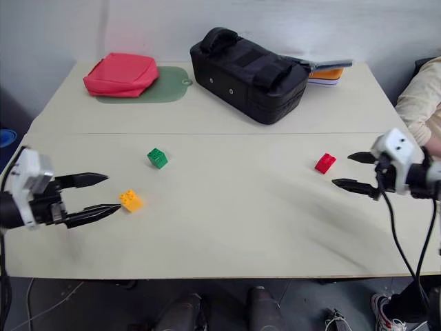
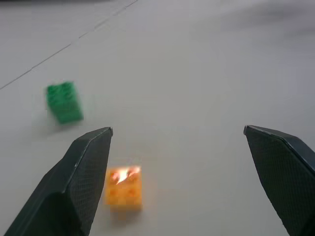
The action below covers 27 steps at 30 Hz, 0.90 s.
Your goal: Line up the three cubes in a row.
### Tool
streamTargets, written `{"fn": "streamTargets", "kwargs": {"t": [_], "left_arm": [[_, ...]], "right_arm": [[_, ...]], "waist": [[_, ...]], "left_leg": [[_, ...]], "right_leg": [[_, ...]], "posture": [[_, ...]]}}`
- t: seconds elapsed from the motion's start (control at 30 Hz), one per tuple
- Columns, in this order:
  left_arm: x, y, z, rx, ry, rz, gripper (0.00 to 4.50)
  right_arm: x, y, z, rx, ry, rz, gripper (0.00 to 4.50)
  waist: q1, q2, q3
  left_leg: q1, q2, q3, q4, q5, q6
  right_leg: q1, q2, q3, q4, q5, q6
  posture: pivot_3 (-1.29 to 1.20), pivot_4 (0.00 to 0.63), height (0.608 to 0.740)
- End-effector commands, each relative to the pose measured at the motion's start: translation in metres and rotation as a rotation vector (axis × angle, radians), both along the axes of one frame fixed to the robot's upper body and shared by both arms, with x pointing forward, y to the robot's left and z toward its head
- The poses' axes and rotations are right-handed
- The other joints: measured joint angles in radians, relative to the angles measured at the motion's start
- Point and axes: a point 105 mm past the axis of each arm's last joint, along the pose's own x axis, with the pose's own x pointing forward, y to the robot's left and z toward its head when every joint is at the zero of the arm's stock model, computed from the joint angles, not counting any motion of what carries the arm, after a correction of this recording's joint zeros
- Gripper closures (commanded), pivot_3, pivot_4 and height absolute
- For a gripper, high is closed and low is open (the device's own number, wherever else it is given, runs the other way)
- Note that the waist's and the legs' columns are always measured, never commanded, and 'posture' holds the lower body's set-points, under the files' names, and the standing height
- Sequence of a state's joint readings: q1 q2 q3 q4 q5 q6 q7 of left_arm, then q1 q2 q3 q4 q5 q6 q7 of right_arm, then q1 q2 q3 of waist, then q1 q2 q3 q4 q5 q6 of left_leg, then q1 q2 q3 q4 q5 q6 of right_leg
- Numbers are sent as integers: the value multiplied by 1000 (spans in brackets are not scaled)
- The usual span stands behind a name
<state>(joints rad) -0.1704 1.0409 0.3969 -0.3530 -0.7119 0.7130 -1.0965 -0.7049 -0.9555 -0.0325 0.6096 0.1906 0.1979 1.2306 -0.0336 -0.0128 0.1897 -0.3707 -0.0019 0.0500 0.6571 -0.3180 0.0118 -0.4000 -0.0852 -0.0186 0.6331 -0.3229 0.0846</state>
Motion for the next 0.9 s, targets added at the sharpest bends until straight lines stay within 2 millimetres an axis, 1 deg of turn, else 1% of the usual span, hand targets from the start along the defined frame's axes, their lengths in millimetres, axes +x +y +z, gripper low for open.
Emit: {"fn": "streamTargets", "kwargs": {"t": [0.03, 0.1, 0.17, 0.2, 0.3, 0.4, 0.57, 0.67, 0.7, 0.9], "left_arm": [[-8, -18, 5, 26, 15, -163, 6], [-7, -30, 9, 41, -4, -236, 6], [-6, -40, 12, 50, -24, -283, 6], [-6, -42, 12, 50, -28, -294, 6], [-5, -48, 14, 35, -35, -316, 6], [-5, -54, 16, 27, -44, -335, 6], [-3, -57, 20, 29, -67, -347, 6], [-2, -56, 22, 28, -76, -348, 0], [-2, -56, 22, 28, -78, -349, 0], [2, -56, 22, 30, -88, -348, 0]], "right_arm": [[18, -12, 1, -48, -12, -91, 0], [31, -12, 0, -49, -11, -138, 0], [38, -10, -2, -41, 12, -158, 0], [40, -9, -4, -42, 22, -160, 0], [44, -7, -6, -38, 28, -164, 0], [46, 0, -5, 22, 46, -156, 0], [49, 5, -12, 15, 66, -153, 0], [51, 7, -15, 17, 64, -163, 590], [51, 8, -16, 17, 65, -164, 881], [52, 11, -21, 14, 77, -150, 2986]], "waist": [[-4, 2, 1], [-3, 2, 1], [-4, 2, 1], [-4, 2, 1], [-3, 2, 1], [-2, 2, 1], [-1, 2, 1], [-1, 2, 1], [-1, 2, 1], [0, 2, 1]], "left_leg": [[0, 0, 1, -1, 0, 0], [-1, 1, 1, 0, 1, -1], [-6, 3, 2, 2, 1, -2], [-9, 3, 3, 4, 1, -2], [-10, 3, 4, 7, 1, -1], [-11, 3, 4, 9, 1, -1], [-10, 3, 3, 10, 1, -1], [-10, 3, 3, 10, 1, -1], [-10, 3, 3, 10, 1, -1], [-10, 3, 3, 10, 1, -1]], "right_leg": [[0, 1, 1, 0, 0, 0], [-2, 3, 1, 2, 0, -1], [-6, 5, 1, 5, -1, -1], [-10, 6, 2, 7, -1, -1], [-11, 6, 3, 10, -1, -1], [-11, 6, 3, 12, 0, 0], [-11, 6, 4, 13, 0, 0], [-11, 6, 3, 13, 0, 0], [-11, 6, 4, 13, 0, 0], [-11, 6, 3, 13, 0, 0]], "posture": [[0, 150, 740], [0, 150, 740], [0, 150, 740], [0, 150, 740], [0, 150, 740], [0, 150, 740], [0, 150, 740], [0, 150, 740], [0, 150, 740], [0, 150, 740]]}}
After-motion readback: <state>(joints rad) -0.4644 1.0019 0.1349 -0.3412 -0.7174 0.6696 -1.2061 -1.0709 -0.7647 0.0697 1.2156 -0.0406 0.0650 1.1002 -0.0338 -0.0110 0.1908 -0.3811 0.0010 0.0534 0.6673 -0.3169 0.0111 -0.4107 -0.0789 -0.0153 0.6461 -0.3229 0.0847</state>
